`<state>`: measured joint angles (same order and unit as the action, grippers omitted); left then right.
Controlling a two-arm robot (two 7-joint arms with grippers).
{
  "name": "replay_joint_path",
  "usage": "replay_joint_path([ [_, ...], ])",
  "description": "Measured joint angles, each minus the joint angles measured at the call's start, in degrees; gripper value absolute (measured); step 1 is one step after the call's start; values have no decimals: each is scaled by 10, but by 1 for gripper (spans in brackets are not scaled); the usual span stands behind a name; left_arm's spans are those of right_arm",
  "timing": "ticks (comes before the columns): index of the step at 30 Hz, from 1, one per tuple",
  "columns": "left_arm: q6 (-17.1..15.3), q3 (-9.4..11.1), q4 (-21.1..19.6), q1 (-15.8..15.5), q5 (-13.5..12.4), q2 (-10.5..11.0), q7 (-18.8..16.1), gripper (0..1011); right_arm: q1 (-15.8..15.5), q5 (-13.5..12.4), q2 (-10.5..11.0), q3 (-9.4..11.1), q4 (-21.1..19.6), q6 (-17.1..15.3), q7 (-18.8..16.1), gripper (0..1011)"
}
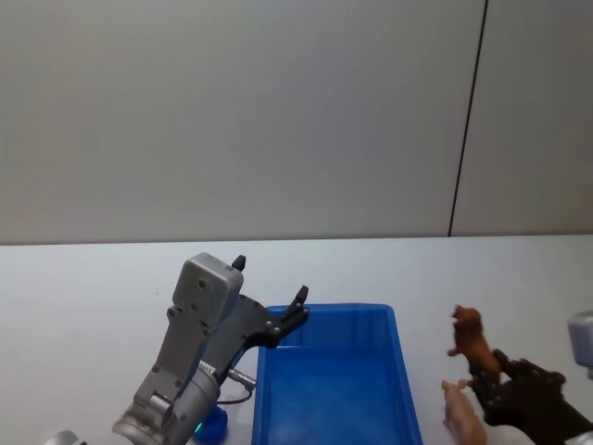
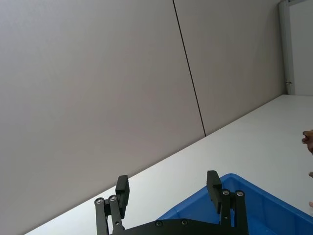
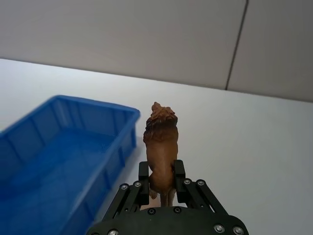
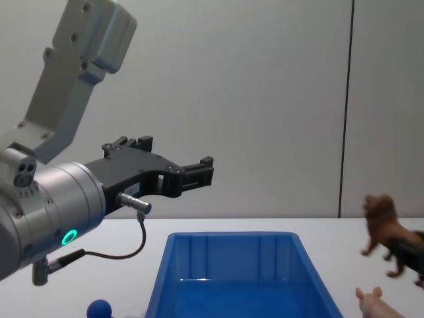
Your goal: Pick up the two dolls from the table and place them into the box.
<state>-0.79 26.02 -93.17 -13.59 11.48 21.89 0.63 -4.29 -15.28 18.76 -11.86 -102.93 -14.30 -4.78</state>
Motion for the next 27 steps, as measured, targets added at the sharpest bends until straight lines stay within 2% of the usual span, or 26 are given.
replay_joint_path([
  [8, 0, 0, 0, 0, 0, 0, 0, 1001, 25, 12, -17, -13, 1, 3, -49, 281],
  [18, 0, 0, 0, 0, 0, 0, 0, 1001, 67, 30, -49, -37, 28, 3, -123, 290],
  [21, 0, 0, 0, 0, 0, 0, 0, 1001, 81, 36, -60, -44, 41, 1, -144, 345],
  [24, 0, 0, 0, 0, 0, 0, 0, 1001, 96, 41, -70, -49, 55, 0, -163, 473],
  [25, 0, 0, 0, 0, 0, 0, 0, 1001, 99, 43, -72, -51, 58, -1, -168, 473],
  [26, 0, 0, 0, 0, 0, 0, 0, 1001, 106, 45, -76, -53, 65, -2, -174, 533],
  [27, 0, 0, 0, 0, 0, 0, 0, 1001, 109, 46, -78, -54, 68, -3, -176, 546],
])
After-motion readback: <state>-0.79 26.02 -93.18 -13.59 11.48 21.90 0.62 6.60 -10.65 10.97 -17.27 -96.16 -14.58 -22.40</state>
